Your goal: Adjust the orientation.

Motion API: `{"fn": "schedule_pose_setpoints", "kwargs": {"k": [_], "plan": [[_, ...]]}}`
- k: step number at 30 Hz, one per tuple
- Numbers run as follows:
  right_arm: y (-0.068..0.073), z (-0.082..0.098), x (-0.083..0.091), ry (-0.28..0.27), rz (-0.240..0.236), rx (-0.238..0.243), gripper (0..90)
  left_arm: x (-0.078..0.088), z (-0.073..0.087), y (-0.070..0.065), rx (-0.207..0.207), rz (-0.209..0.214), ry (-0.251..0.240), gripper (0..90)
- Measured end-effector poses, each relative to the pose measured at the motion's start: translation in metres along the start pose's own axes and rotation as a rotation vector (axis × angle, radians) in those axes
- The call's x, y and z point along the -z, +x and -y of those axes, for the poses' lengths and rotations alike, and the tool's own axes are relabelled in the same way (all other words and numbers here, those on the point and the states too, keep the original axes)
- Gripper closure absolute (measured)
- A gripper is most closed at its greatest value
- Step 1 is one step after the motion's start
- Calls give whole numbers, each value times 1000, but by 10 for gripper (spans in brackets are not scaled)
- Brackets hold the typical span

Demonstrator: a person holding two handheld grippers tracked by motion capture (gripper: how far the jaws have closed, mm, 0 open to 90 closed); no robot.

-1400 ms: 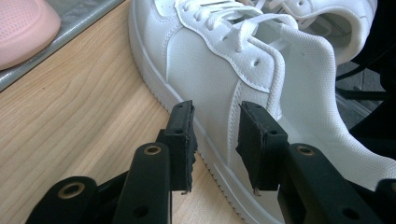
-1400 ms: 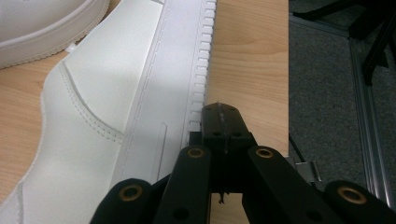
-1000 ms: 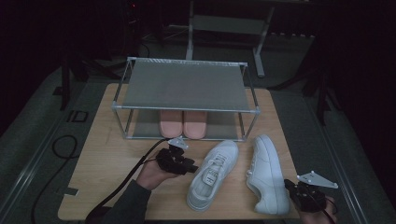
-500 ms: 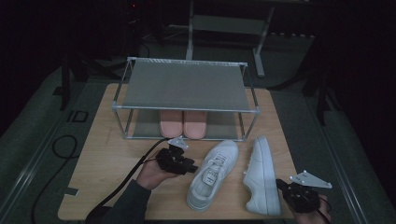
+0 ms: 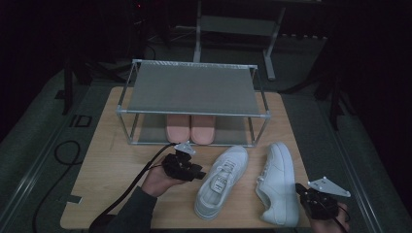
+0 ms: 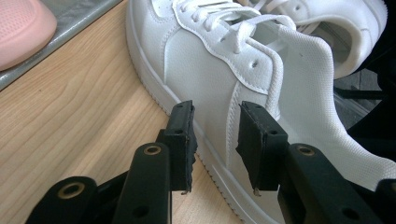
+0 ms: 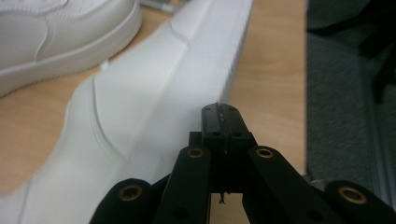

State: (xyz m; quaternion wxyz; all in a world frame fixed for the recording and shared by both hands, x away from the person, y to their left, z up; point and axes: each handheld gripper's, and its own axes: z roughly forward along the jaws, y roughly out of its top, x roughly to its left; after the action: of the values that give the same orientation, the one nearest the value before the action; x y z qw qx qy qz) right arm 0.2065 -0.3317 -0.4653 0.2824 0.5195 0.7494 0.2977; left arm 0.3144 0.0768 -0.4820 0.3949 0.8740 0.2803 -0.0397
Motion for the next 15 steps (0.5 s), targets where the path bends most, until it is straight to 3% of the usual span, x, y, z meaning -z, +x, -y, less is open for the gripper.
{"fn": "schedule_pose_setpoints", "kwargs": {"k": [2, 7, 12, 15], "plan": [[2, -6, 1, -33, -10, 12, 900, -1, 0, 0, 2, 0, 0, 657], [10, -14, -10, -40, -2, 45, 900, 0, 0, 0, 0, 1, 2, 657], [10, -13, -17, -43, -8, 35, 900, -1, 0, 0, 1, -1, 0, 657], [10, -13, -15, -76, -28, 20, 900, -2, 0, 0, 1, 1, 2, 657]]}}
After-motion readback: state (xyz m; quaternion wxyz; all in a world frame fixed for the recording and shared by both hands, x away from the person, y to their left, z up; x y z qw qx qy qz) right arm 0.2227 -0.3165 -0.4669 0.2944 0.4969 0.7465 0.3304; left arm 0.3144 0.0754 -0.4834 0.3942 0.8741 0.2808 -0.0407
